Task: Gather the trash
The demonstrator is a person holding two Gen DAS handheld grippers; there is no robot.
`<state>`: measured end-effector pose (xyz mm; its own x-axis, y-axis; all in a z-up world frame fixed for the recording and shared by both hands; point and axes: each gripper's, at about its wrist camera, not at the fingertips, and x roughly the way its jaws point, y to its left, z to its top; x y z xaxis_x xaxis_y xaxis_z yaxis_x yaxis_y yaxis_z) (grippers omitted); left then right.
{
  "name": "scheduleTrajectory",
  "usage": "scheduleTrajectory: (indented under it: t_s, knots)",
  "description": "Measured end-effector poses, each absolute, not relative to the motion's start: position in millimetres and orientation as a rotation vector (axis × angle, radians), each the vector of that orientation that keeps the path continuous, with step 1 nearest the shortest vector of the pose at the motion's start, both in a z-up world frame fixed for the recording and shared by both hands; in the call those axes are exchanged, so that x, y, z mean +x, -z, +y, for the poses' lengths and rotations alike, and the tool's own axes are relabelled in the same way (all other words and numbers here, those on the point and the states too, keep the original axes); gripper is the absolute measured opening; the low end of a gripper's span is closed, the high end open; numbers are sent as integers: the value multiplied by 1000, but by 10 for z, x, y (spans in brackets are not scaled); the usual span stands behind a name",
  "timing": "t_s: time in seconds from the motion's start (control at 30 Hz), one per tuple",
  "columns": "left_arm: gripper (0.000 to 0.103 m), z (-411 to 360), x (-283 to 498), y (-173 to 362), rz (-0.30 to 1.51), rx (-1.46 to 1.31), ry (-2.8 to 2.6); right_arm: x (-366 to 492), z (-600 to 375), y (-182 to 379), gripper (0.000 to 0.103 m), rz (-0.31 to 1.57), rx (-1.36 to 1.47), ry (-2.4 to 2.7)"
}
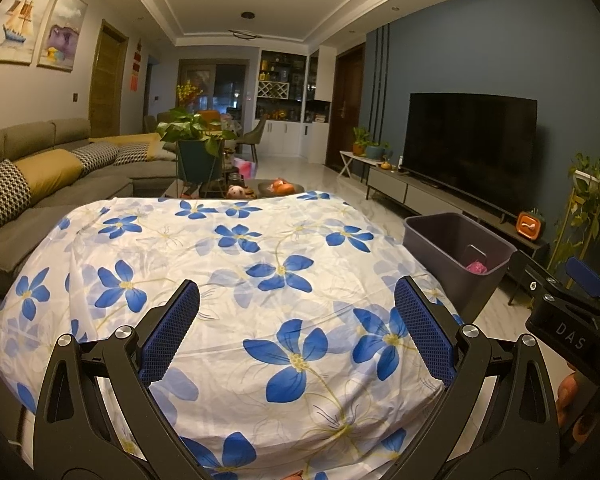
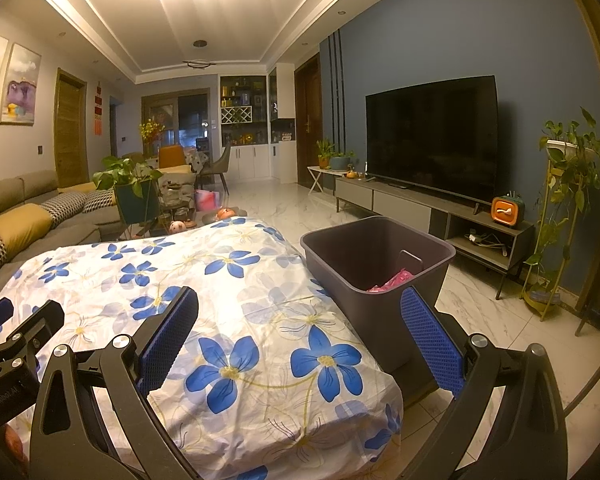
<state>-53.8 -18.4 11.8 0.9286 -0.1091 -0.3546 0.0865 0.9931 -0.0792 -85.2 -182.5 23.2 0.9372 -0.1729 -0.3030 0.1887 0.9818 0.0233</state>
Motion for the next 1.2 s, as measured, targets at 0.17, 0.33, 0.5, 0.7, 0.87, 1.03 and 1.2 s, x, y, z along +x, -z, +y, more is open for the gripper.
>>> scheduleTrajectory:
  t_s: [0.17, 0.33, 0.5, 0.7, 0.87, 1.03, 1.2]
  knots:
    - [96, -182, -536, -116, 368, -62, 99, -852, -1826, -232, 97, 305, 53, 184]
    - [96, -173, -542, -107, 368, -64, 100, -850, -1825, -233, 97, 306, 53, 184]
    - [96, -173, -541, -108, 368, -64, 101, -851, -1827, -231, 97, 305, 53, 184]
    - [96, -176, -539, -110, 368, -64, 101, -850, -1825, -234, 97, 305, 53, 184]
    - [96, -172, -540, -104, 368, -62, 102, -850, -1825, -235, 97, 306, 53, 184]
    - [96, -130, -521, -78, 390, -77, 93, -846, -1833, -234, 97, 306, 53, 184]
    - [91, -72, -572, -58, 358, -83, 59, -842, -1827, -232, 97, 309, 53, 185]
